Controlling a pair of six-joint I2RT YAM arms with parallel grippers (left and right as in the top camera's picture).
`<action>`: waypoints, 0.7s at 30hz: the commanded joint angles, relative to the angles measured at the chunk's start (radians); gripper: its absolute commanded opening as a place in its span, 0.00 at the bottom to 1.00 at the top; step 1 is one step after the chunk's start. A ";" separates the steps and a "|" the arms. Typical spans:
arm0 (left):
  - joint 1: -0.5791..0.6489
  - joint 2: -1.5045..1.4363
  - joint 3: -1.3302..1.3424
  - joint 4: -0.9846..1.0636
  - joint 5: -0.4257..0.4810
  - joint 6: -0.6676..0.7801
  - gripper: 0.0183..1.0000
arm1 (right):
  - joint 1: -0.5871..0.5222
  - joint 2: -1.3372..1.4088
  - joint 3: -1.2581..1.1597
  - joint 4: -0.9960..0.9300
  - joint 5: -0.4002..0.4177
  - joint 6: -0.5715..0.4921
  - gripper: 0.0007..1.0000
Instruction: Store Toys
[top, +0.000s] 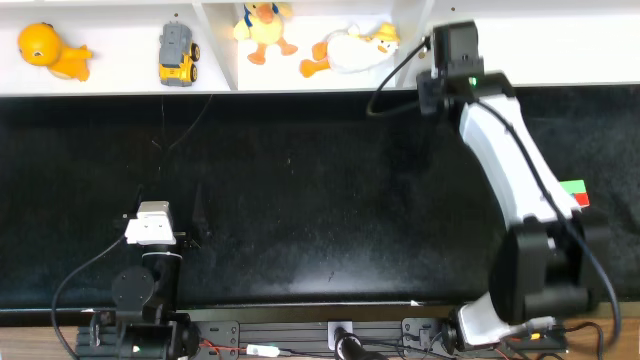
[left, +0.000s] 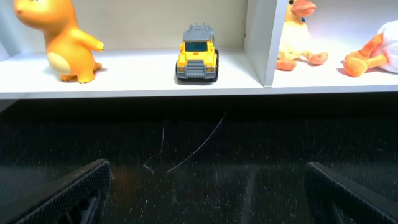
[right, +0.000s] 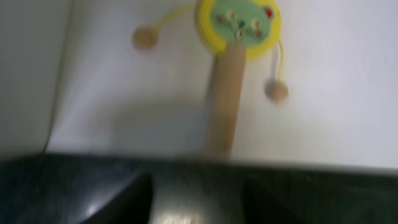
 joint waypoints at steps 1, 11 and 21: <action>0.003 -0.010 -0.001 -0.004 0.002 0.005 1.00 | 0.016 -0.301 -0.237 -0.006 -0.011 0.037 0.66; 0.003 -0.010 -0.001 -0.004 0.002 0.005 1.00 | -0.128 -0.717 -0.478 -0.369 -0.011 0.142 1.00; 0.003 -0.010 -0.001 -0.004 0.002 0.005 1.00 | -0.135 -0.723 -0.480 -0.469 -0.012 0.142 1.00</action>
